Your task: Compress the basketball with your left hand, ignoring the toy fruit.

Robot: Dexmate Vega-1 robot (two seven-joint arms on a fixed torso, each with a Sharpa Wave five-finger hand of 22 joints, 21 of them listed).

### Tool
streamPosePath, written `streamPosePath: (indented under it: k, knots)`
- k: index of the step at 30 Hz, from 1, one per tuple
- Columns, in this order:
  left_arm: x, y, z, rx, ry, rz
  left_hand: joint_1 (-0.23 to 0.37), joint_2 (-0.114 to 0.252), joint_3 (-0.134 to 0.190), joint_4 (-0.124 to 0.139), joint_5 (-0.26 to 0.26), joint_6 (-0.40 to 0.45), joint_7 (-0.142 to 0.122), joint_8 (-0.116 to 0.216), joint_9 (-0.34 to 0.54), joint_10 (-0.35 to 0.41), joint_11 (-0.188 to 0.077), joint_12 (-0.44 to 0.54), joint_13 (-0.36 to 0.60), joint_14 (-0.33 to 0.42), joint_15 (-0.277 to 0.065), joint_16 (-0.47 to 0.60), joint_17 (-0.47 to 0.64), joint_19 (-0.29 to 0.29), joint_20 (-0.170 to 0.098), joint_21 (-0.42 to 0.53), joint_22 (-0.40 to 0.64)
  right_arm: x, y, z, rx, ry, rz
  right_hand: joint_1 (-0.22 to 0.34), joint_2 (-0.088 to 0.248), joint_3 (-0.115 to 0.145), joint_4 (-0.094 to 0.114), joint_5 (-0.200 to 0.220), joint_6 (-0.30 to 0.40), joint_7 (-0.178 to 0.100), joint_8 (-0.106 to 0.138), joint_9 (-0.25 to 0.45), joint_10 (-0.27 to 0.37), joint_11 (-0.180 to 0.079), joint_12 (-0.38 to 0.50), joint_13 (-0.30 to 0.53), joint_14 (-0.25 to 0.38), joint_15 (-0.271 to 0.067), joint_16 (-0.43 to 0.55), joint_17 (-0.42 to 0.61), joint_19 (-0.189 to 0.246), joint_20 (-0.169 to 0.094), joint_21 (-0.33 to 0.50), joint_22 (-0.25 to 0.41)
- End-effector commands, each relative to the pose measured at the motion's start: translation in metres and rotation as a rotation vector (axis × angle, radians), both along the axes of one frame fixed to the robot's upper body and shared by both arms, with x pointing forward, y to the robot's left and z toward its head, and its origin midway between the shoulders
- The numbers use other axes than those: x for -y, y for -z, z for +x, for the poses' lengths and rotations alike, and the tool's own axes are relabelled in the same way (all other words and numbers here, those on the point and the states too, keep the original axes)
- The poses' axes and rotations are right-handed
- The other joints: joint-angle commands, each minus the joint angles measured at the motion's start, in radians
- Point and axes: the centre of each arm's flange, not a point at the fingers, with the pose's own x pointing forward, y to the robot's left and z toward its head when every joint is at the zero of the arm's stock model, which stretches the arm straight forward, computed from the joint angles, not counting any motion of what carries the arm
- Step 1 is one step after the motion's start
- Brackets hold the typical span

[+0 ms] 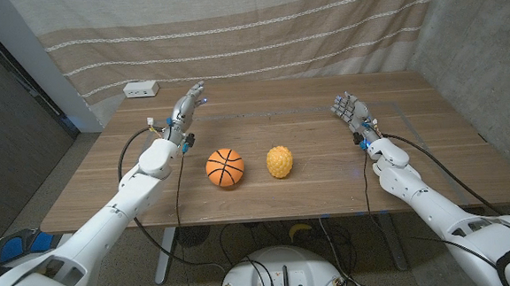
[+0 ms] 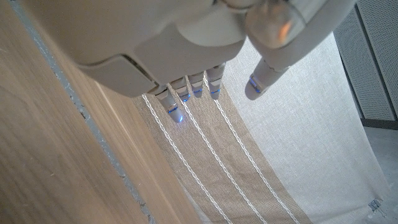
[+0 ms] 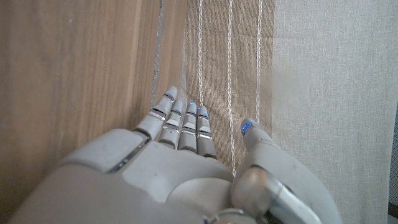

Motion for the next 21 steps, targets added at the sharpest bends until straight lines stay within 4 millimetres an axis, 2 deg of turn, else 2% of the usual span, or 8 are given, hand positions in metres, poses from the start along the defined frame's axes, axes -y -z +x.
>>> streamPosePath:
  k: [1,12,21]
  knots:
    - [0.000,-0.003,-0.022,0.044,-0.062,0.066,0.003,-0.011,0.005,-0.010,-0.001,0.001,-0.014,0.001,0.002,0.009,0.000,0.006,0.003,0.003,0.001,0.004,0.002,0.005,0.002,-0.005,0.004,-0.006,0.000,0.000,0.008,-0.005,0.000,0.004,-0.008,0.003,-0.011,0.007,0.011,-0.002,0.008,0.001,0.009,0.001,0.008,0.000,0.011,0.000,0.010,0.000,0.008,-0.003,0.008,0.003]
    - [0.002,0.002,-0.043,0.079,-0.132,0.108,0.002,-0.023,0.002,-0.031,-0.005,0.012,-0.021,0.003,0.002,0.016,-0.003,0.006,0.003,0.016,-0.001,0.003,0.000,0.018,0.012,-0.014,0.005,-0.011,0.000,0.002,0.011,-0.015,0.003,0.005,-0.006,0.003,-0.021,0.010,0.015,-0.004,0.008,0.001,0.014,0.001,0.009,-0.003,0.014,-0.002,0.010,-0.004,0.012,-0.002,0.008,0.004]
    - [0.004,0.007,-0.059,0.083,-0.166,0.128,0.006,-0.024,0.003,-0.050,-0.007,0.018,-0.022,0.003,0.002,0.026,-0.003,0.007,0.003,0.023,-0.003,0.000,-0.001,0.027,0.009,-0.022,0.005,-0.013,0.001,0.002,0.020,-0.012,0.003,0.005,-0.005,0.003,-0.028,0.011,0.017,-0.004,0.008,0.001,0.018,0.003,0.009,-0.005,0.017,-0.001,0.011,-0.007,0.014,-0.001,0.008,0.004]
